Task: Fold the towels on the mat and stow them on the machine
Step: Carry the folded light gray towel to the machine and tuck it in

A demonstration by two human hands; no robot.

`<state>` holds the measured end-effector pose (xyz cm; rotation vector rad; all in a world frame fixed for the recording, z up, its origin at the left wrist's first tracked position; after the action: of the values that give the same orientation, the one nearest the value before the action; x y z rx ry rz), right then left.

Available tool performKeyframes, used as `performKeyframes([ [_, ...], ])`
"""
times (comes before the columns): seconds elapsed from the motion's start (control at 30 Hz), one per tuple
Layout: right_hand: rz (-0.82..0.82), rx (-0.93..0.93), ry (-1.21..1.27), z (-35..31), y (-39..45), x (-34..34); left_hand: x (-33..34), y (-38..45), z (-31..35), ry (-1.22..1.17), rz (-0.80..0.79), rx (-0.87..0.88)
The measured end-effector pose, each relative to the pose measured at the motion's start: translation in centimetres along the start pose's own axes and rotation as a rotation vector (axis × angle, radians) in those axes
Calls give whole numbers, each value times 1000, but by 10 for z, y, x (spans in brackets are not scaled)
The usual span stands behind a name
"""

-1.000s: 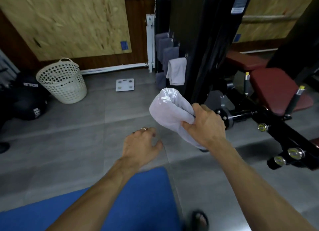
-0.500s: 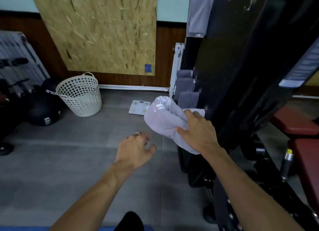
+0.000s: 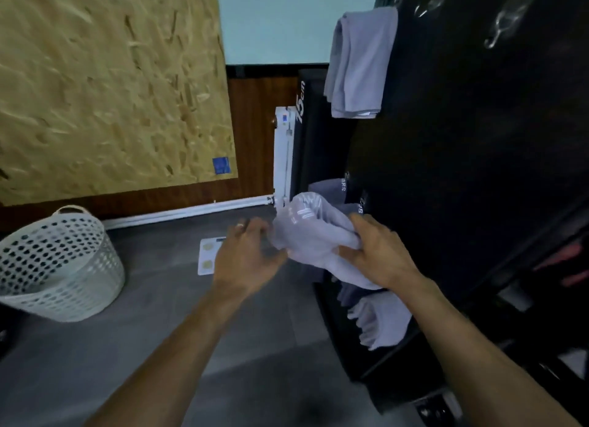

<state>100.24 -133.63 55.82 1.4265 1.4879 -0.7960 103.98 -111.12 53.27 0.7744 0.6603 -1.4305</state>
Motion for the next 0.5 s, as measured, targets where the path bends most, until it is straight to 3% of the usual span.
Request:
performKeyframes([
  [0.07, -19, -28, 87, -1, 26, -9, -10, 41, 5, -178, -100, 49],
  [0.17, -48, 1, 213, 8, 62, -18, -13, 91, 22, -498, -414, 177],
  [0.3, 79, 83, 300, 21, 101, -33, -4, 141, 39, -486, -432, 304],
  [0.37, 148, 78, 470, 18, 117, -41, 0, 157, 49, -496, -445, 326],
  [0.5, 119, -2, 637, 14, 150, -50, 7, 177, 75, -515, -500, 359],
])
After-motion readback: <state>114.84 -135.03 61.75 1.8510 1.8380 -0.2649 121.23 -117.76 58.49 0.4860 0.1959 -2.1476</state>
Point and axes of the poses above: each hand's wrist, its own y-axis towards the middle knuckle, its own x-axis out of the palm, z = x × y, the point moved 2 cm from there along y, towards the middle knuckle, and after that the axes turned 7 degrees about -x, right-handed, at the moved point
